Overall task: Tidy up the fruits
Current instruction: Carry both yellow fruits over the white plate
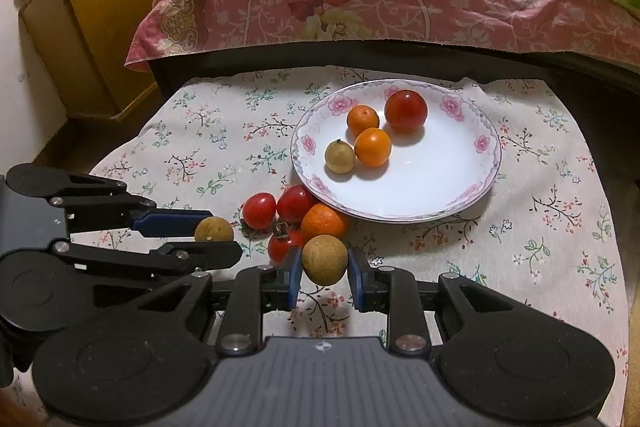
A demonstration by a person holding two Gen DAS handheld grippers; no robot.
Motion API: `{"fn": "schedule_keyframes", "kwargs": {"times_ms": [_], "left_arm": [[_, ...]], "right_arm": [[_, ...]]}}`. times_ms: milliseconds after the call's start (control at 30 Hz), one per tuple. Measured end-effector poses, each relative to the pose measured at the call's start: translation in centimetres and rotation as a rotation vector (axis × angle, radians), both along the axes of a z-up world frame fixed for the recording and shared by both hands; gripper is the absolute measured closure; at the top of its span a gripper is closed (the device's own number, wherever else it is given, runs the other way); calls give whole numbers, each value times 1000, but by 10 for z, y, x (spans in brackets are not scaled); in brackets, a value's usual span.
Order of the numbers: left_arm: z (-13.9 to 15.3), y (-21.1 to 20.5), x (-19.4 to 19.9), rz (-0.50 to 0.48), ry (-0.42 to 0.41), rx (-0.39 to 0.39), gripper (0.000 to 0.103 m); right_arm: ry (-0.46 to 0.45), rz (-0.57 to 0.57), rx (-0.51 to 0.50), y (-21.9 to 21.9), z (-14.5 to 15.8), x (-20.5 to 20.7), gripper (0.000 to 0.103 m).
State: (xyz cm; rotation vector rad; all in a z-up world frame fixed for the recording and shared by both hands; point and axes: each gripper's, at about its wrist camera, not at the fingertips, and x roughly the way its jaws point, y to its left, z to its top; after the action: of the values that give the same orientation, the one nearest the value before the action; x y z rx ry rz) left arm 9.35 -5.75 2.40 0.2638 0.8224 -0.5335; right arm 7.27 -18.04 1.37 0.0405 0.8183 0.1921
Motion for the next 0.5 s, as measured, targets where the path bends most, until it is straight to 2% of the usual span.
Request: {"fn": "schedule_keyframes", "kwargs": {"times_ms": [500], "left_arm": [[3, -4, 2, -7, -9, -6, 70]], "right_arm": [[-1, -4, 5, 2, 1, 0, 77]]}}
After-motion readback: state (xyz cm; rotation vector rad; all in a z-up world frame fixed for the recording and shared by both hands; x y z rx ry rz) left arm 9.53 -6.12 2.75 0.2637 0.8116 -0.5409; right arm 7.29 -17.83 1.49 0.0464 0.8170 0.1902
